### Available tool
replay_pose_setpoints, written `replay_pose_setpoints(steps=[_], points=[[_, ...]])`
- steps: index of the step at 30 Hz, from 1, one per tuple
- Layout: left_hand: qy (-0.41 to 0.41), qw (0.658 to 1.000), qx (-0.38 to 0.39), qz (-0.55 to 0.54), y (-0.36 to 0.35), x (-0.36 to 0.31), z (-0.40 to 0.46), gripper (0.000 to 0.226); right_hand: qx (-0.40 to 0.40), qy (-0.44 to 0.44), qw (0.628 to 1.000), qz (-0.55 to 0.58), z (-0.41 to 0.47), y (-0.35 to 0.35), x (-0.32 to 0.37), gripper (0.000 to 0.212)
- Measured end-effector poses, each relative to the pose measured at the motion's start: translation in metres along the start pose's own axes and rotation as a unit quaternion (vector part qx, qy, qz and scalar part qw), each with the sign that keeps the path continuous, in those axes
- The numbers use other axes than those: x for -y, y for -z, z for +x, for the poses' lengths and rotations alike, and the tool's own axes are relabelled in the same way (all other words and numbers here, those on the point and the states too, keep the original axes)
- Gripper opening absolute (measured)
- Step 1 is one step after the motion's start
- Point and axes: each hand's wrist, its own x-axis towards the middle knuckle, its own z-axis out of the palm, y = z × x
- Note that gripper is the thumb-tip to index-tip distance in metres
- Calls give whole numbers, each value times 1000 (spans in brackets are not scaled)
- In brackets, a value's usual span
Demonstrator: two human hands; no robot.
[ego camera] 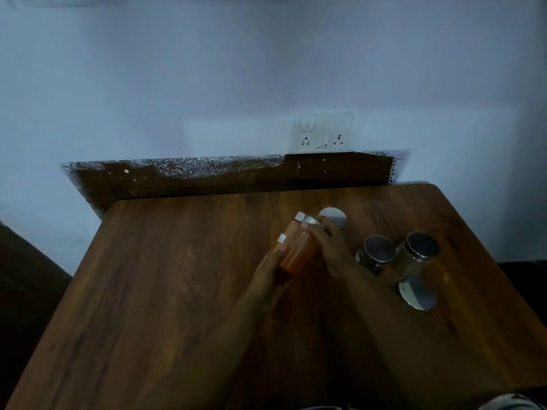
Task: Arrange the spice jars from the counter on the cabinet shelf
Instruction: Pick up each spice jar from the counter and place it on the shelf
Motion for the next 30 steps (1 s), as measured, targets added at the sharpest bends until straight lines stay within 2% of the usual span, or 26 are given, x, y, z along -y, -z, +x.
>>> replay_pose_setpoints(steps=[2,3,5,8,9,11,13,16,19,22,24,27,30], points=[[-102,980,-38,166,-1,-3,0,74,-14,-34,998,46,1,-3,6,37],[-135,967,-53,207,-3,-6,0,76,-18,-43,997,65,1,-5,11,37],[-145,973,-29,175,-2,-11,4,67,-20,-37,997,71,3,-8,19,36],[-62,997,29,-31,14,-17,11,55,-9,-12,998,55,7,-12,33,38],[-47,996,48,-52,19,-19,12,58,-8,-17,998,67,8,-14,38,38],[-70,996,53,30,19,-26,12,61,-10,-40,993,107,11,-19,47,39],[-141,981,7,132,11,-33,10,59,-8,-56,991,120,13,-24,56,37],[-216,951,-67,210,2,-40,9,80,5,-57,992,108,14,-27,70,42],[-190,969,1,161,3,-50,8,89,14,-42,998,50,11,-25,82,53],[-132,981,85,111,7,-65,8,102,46,-36,997,44,4,-23,93,48],[-136,976,118,122,8,-75,7,105,62,-35,996,59,1,-23,104,44],[-162,969,128,135,5,-93,3,116,96,-36,992,74,-2,-23,127,55],[-190,969,107,119,-3,-108,-1,114,146,-38,979,138,-8,-15,143,67]])
